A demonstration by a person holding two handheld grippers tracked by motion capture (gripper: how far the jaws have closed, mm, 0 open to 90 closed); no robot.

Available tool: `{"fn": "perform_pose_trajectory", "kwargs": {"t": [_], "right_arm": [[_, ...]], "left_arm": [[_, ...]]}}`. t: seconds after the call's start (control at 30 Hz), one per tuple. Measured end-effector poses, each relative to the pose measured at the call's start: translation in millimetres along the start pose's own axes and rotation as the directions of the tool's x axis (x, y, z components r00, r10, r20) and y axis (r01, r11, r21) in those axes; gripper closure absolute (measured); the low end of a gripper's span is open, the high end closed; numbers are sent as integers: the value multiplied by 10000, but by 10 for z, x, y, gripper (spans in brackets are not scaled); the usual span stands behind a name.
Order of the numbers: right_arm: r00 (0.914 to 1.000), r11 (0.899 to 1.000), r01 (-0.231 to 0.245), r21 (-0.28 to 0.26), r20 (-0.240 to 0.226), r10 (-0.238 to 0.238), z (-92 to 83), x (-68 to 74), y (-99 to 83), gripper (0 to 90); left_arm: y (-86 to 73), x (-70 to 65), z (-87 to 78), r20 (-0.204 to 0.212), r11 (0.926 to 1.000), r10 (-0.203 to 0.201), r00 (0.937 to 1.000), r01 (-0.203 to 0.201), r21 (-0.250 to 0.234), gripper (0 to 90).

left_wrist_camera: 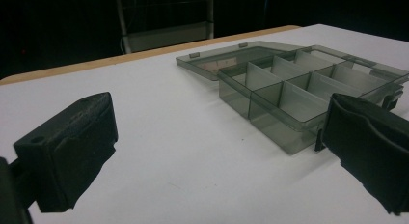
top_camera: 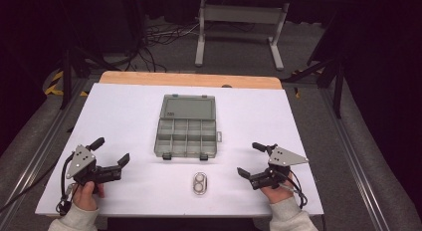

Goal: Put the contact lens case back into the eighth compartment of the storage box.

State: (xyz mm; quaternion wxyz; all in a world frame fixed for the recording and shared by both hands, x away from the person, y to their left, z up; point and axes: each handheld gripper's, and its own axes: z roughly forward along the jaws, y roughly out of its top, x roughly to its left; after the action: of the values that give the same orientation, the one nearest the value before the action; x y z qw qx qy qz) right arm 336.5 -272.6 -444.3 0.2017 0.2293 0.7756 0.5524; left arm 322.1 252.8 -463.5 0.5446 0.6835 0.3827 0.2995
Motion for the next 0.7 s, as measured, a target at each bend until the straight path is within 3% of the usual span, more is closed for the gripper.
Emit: {"fn": "perform_pose_trajectory", "kwargs": {"t": [0.7], "right_arm": [[9998,9996,159,245,-79,-157,28,23,7,12]], "left_arm": [[0,-4,3,-7,10000,41,10000,-41,31,2]]}}
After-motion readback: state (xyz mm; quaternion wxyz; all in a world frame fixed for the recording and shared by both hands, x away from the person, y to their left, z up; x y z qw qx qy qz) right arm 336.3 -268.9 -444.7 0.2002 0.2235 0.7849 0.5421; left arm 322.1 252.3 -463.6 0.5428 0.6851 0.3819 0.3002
